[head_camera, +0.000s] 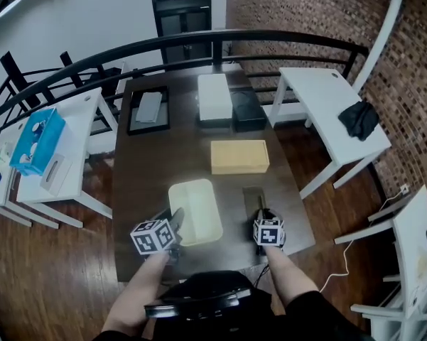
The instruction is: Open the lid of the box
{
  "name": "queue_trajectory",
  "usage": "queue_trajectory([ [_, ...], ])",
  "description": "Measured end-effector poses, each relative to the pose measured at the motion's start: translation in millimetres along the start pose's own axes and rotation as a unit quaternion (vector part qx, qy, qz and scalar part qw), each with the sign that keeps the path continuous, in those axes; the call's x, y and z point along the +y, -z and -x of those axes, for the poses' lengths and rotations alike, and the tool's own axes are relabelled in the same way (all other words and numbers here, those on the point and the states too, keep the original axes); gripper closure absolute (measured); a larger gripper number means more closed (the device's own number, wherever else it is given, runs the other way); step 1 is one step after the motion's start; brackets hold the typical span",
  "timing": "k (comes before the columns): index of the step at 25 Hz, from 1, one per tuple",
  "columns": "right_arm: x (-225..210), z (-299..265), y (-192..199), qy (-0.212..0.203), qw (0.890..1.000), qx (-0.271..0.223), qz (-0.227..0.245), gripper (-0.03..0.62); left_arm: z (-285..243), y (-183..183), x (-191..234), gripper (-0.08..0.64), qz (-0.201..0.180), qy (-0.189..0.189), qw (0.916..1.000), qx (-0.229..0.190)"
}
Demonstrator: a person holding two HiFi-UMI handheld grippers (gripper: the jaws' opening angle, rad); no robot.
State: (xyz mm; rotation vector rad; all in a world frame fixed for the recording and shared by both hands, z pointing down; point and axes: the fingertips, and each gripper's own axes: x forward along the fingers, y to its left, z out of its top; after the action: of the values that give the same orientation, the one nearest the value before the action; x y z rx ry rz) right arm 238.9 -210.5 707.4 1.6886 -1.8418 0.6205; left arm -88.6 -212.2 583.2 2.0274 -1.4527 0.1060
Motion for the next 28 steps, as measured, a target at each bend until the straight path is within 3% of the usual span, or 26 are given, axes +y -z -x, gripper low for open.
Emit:
queue_trajectory([
  [3, -3.3, 1.3, 5.5, -0.018, 0.999, 0.002, -0.026, 0.541, -1.4, -1.7, 0.0, 0.387, -0.003, -0.002, 1.0, -0.004],
  [6, -13.2, 23.8, -13.3, -0.032, 0.994, -0.037, -0.093, 0.523, 1.0, 0.6, 1.4, 0.382, 0.0, 0.0, 0.9999, -0.013],
  [9, -26.0, 58.6, -48.5, -0.055, 0.98, -0.103, -0.161, 0.525, 5.1, -7.6, 0.0, 0.385, 0.008, 0.023, 0.9988, -0.043],
  [12, -39.7, 104.0, -97.5, -0.063, 0.962, -0.189, -0.184, 0.525, 16.8, -36.5, -5.0, 0.385, 0.026, 0.055, 0.9934, -0.097],
  [16, -53.7, 161.5, -146.6, -0.072, 0.941, -0.274, -0.183, 0.53, 41.9, -71.3, -13.2, 0.385, 0.036, 0.083, 0.9852, -0.145],
  [17, -54.7, 173.5, -156.0, -0.071, 0.939, -0.288, -0.172, 0.568, 49.4, -79.1, -14.5, 0.385, 0.033, 0.088, 0.9833, -0.156],
  [23, -45.8, 221.7, -177.8, -0.058, 0.936, -0.324, -0.127, 0.589, 104.3, -118.8, -18.5, 0.405, 0.008, 0.118, 0.9675, -0.223],
  [28, -29.5, 245.2, -177.8, -0.074, 0.931, -0.341, -0.106, 0.591, 156.1, -122.3, -14.4, 0.433, -0.005, 0.13, 0.9568, -0.26],
])
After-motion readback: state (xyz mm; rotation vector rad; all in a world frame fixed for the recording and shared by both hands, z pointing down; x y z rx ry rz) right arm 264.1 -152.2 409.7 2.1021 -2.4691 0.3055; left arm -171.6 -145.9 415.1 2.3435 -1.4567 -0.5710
